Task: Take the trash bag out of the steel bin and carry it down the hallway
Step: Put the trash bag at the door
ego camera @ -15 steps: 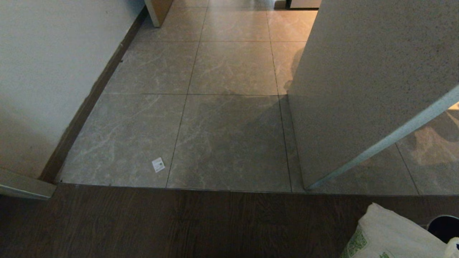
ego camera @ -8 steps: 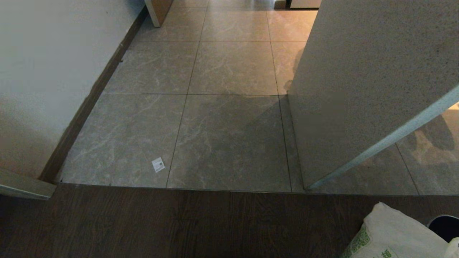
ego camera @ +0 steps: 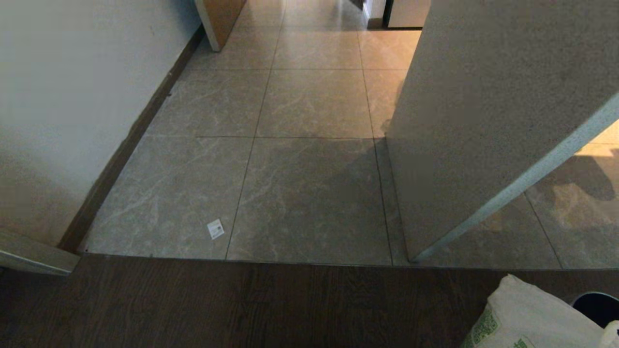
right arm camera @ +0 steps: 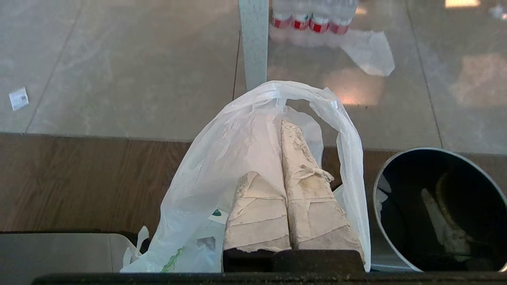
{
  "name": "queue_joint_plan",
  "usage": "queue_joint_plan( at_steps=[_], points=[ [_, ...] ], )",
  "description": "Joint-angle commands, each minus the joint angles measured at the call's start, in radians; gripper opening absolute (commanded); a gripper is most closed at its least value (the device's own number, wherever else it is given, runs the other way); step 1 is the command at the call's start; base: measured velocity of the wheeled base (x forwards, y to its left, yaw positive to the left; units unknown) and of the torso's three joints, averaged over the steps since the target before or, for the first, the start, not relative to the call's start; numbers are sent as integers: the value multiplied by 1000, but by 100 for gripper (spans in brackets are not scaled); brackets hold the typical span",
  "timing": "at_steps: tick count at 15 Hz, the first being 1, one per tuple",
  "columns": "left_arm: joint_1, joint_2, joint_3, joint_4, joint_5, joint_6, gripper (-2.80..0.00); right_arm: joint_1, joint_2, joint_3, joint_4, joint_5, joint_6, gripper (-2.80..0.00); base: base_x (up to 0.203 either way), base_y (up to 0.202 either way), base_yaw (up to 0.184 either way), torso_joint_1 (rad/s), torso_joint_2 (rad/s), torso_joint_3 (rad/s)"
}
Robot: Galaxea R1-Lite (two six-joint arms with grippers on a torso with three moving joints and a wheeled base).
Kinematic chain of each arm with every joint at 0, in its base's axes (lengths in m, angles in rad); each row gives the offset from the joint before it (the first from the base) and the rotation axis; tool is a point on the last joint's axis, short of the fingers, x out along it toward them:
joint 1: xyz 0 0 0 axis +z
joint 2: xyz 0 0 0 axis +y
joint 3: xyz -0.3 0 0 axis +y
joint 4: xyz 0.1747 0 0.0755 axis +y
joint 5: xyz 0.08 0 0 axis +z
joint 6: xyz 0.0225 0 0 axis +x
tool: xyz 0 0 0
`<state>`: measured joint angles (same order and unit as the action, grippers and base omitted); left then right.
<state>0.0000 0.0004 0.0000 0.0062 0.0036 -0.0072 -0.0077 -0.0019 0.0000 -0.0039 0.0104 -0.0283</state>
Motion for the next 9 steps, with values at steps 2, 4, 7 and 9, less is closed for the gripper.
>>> queue_joint_plan(
  at_steps=[2, 4, 7, 9],
  points=[
    [0, 0, 0, 0, 1, 0, -280, 0, 0, 2, -1, 0, -1, -280, 0, 0, 0, 3, 4, 200],
    [0, 0, 0, 0, 1, 0, -280, 0, 0, 2, -1, 0, -1, -280, 0, 0, 0, 2, 2, 199],
    [0, 0, 0, 0, 0, 0, -280, 0, 0, 2, -1, 0, -1, -280, 0, 0, 0, 2, 2, 205],
    [0, 0, 0, -1, 1, 0, -280, 0, 0, 2, -1, 0, -1, -280, 0, 0, 0, 0, 3, 209]
  ],
)
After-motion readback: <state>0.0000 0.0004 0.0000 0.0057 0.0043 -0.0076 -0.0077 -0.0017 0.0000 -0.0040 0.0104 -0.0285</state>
